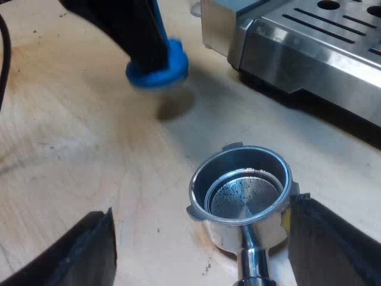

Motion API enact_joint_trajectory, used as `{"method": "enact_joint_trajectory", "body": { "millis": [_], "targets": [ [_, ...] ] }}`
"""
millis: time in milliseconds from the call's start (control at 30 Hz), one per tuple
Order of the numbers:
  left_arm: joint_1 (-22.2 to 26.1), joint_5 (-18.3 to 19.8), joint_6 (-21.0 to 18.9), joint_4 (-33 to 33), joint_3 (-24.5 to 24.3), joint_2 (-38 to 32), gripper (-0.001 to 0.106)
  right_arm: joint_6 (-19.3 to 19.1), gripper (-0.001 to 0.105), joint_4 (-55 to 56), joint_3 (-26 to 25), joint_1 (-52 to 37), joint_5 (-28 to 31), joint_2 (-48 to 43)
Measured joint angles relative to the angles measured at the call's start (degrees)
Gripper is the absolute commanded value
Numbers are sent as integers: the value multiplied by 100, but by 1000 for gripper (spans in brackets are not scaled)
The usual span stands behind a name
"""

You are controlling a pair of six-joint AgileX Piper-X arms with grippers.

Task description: Grind coffee beans and then tamp

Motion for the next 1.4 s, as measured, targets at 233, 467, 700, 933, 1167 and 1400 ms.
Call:
{"method": "enact_joint_trajectory", "body": {
  "millis": [233, 467, 700, 933, 1167, 1400],
  "targets": [
    [0, -13, -60, -538, -2, 713, 0, 0, 62, 0, 0, 0, 0, 0],
    [0, -170, -63, -681, -2, 938, 2, 0, 62, 0, 0, 0, 0, 0],
    [0, -179, -71, -703, -2, 938, 45, 0, 62, 0, 0, 0, 0, 0],
    [0, -175, -71, -711, -2, 938, 82, 0, 62, 0, 0, 0, 0, 0],
    [0, -175, -77, -135, -369, 942, 83, 0, 62, 0, 0, 0, 0, 0],
    [0, -214, -38, 163, -612, 385, 83, 44, 62, 0, 0, 0, -216, -193]
  ]
}}
